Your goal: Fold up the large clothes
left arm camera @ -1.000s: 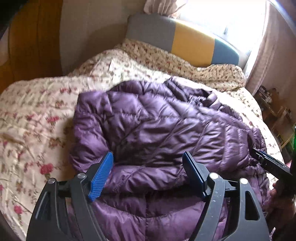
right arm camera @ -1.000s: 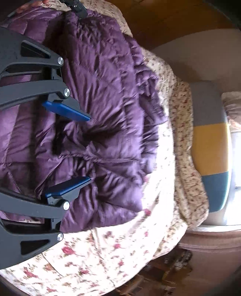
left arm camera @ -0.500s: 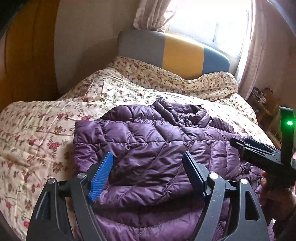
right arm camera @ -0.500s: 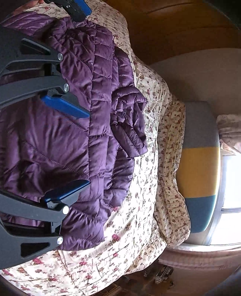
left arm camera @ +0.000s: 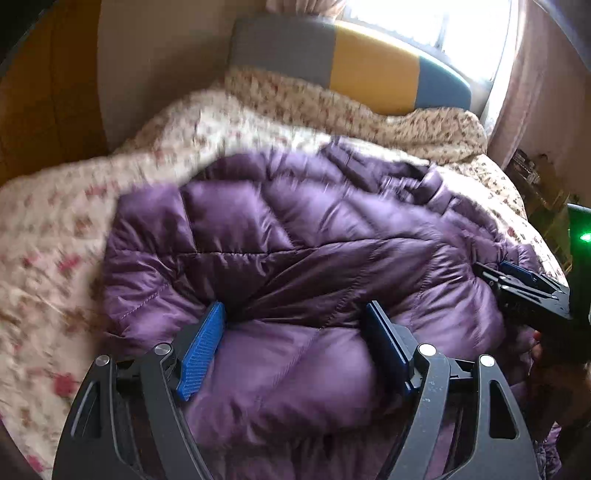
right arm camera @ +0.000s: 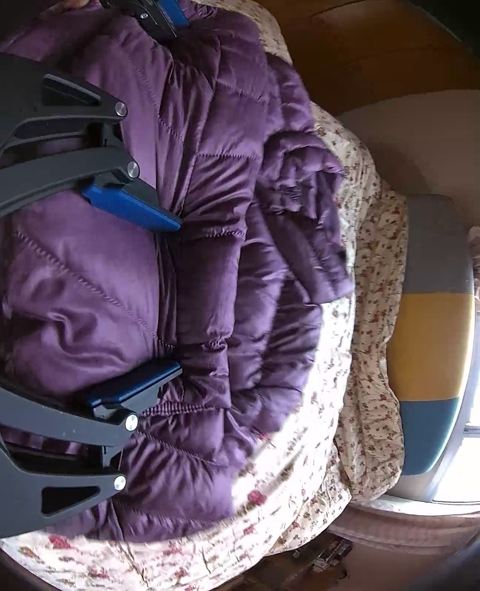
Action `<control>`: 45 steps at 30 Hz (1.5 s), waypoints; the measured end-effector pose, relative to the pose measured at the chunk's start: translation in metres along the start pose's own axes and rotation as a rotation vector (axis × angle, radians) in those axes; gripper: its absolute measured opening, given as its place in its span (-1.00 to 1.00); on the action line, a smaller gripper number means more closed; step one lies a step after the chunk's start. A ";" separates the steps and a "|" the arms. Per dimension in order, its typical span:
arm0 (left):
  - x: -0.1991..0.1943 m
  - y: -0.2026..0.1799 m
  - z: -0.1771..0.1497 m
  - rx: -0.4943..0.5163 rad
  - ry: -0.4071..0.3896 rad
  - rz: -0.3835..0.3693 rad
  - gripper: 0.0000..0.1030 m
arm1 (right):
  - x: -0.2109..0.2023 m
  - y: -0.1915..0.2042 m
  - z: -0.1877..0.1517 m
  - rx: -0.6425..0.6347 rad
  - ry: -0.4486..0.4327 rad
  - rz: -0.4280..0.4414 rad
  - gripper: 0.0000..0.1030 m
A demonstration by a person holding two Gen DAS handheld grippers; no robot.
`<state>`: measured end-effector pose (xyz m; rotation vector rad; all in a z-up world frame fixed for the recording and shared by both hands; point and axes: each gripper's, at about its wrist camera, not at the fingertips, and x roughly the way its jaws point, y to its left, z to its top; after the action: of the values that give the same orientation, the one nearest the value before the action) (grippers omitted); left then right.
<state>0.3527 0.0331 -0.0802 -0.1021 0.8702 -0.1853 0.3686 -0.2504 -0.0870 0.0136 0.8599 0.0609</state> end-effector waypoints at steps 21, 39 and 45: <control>-0.101 0.045 -0.059 -0.090 -0.003 -0.052 0.62 | -0.126 -0.057 -0.085 0.080 0.122 0.119 0.67; -0.188 0.070 -0.219 -0.185 0.121 -0.145 0.37 | -0.229 -0.071 -0.250 0.125 0.324 0.287 0.44; -0.201 0.068 -0.237 -0.186 0.128 -0.152 0.14 | -0.240 -0.063 -0.267 0.093 0.355 0.315 -0.19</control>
<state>0.0522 0.1368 -0.0929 -0.3337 1.0071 -0.2553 0.0132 -0.3308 -0.0823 0.2319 1.2094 0.3262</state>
